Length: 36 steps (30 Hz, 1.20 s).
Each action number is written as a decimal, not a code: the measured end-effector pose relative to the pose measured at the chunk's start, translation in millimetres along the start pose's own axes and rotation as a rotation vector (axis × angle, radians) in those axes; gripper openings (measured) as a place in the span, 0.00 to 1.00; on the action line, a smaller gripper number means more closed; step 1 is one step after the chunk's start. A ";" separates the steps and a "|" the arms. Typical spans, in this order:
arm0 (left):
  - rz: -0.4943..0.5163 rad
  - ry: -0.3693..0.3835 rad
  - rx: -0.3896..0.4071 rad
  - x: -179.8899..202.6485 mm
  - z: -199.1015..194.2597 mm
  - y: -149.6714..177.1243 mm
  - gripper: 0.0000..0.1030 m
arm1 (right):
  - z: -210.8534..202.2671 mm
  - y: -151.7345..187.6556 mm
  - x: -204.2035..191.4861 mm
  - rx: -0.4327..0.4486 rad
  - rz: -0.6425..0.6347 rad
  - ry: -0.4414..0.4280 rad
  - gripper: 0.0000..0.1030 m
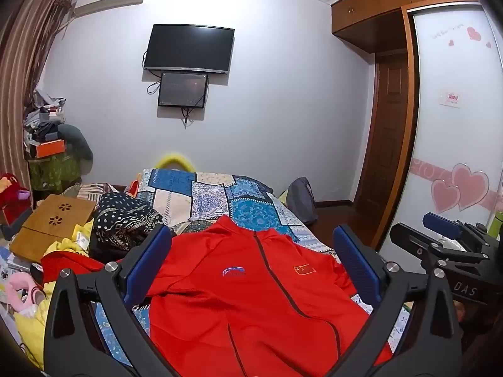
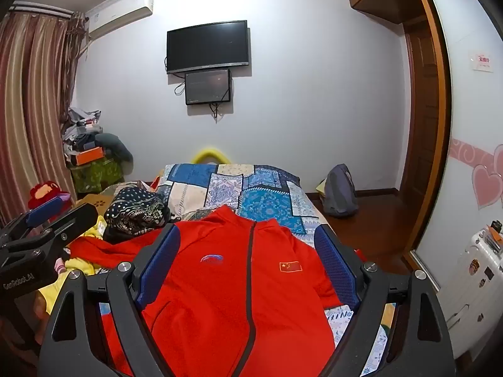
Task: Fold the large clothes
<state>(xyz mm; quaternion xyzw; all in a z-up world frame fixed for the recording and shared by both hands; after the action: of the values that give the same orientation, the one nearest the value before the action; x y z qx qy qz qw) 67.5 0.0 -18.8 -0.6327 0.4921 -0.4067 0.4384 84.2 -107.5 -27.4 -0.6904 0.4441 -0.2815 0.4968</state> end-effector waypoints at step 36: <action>0.008 -0.026 -0.008 -2.7 1.1 3.1 1.00 | 2.7 2.7 -5.9 -0.018 0.001 -0.011 0.82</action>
<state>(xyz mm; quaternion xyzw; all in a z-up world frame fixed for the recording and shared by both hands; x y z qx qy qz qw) 67.2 2.4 -22.2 -0.6378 0.4905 -0.3946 0.4439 82.9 -101.4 -30.5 -0.6963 0.4440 -0.2736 0.4932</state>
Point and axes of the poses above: each gripper's, at about its wrist camera, not at the fingertips, and z roughly the way its jaws point, x to its right, y to its underside, the point moved 7 cm from there along z, roughly the way its jaws point, and after that the axes turned 9 degrees about -y, right-handed, at the moved point
